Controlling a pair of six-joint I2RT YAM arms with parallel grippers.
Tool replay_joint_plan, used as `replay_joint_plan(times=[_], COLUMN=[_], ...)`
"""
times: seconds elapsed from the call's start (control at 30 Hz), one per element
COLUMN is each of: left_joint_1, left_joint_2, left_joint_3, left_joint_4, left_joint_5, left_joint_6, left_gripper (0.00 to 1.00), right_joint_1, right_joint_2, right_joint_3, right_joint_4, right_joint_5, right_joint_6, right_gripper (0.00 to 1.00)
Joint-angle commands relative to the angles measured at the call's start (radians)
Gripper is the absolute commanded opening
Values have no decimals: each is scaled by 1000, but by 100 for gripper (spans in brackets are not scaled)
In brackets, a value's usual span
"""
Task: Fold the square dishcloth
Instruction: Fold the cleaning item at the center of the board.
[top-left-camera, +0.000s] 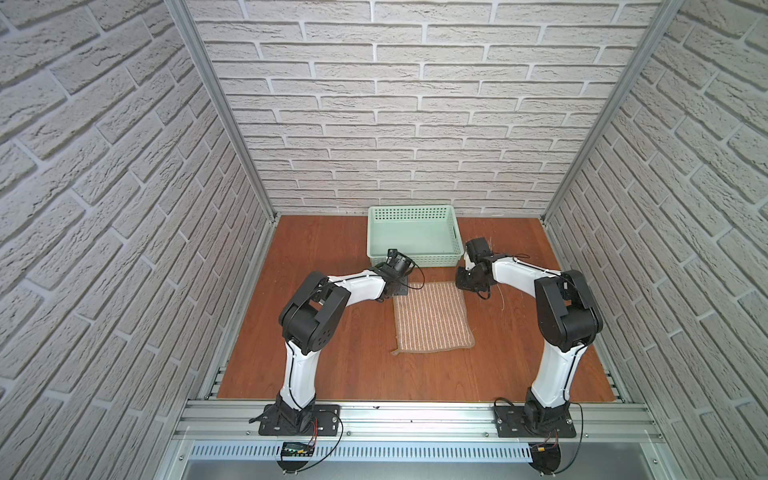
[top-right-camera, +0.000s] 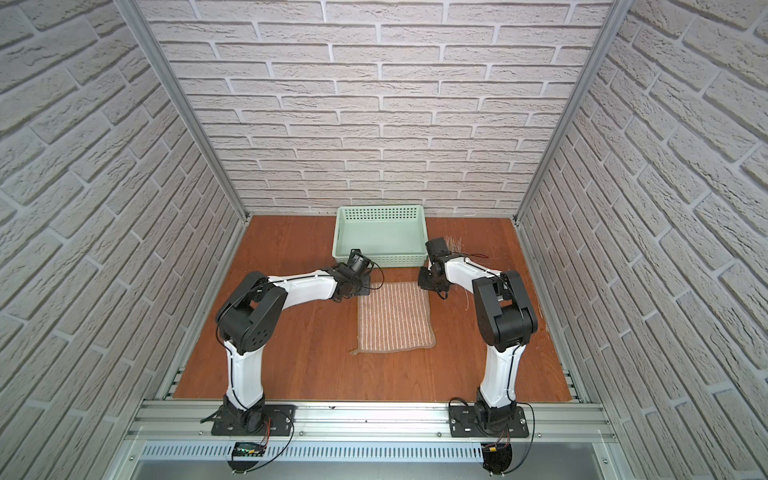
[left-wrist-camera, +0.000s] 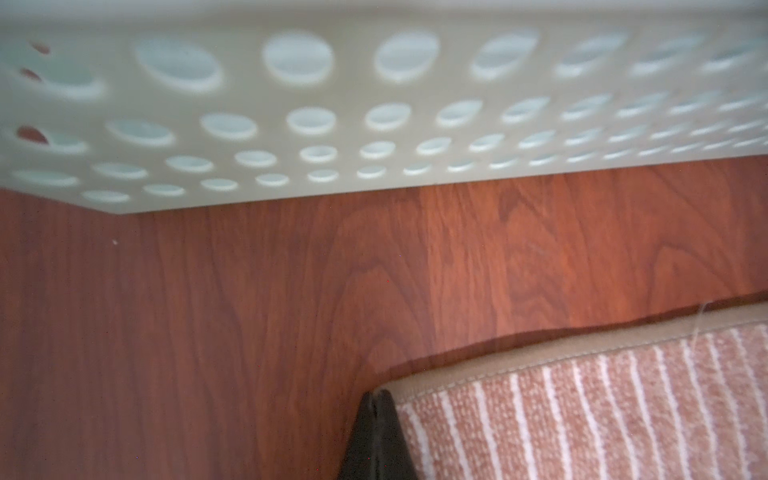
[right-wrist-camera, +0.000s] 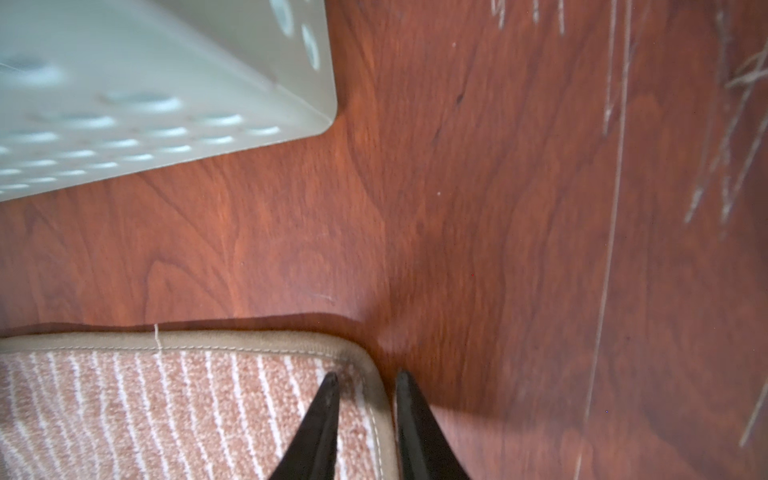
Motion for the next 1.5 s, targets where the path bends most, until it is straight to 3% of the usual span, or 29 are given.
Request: replay_joint_plan(times=[0.0, 0.23, 0.47, 1.03, 1.47], left_joint_1=[4, 14, 23, 28, 35], left_joint_2=[15, 18, -6, -89, -148], left_joint_3=[8, 19, 24, 50, 40], left_joint_4=[-24, -24, -39, 73, 146], left_joint_5=[-15, -20, -52, 49, -29], left_joint_6=[7, 9, 32, 196, 223], left_gripper=[0, 0, 0, 0, 0], right_joint_1=[13, 53, 56, 56, 54], right_joint_2=[45, 117, 110, -54, -68], right_joint_3=[22, 82, 78, 62, 94], right_joint_4=[-73, -147, -159, -5, 71], right_joint_5=[38, 154, 185, 202, 243], right_joint_6=[-16, -19, -6, -48, -70], right_gripper=[27, 23, 3, 3, 3])
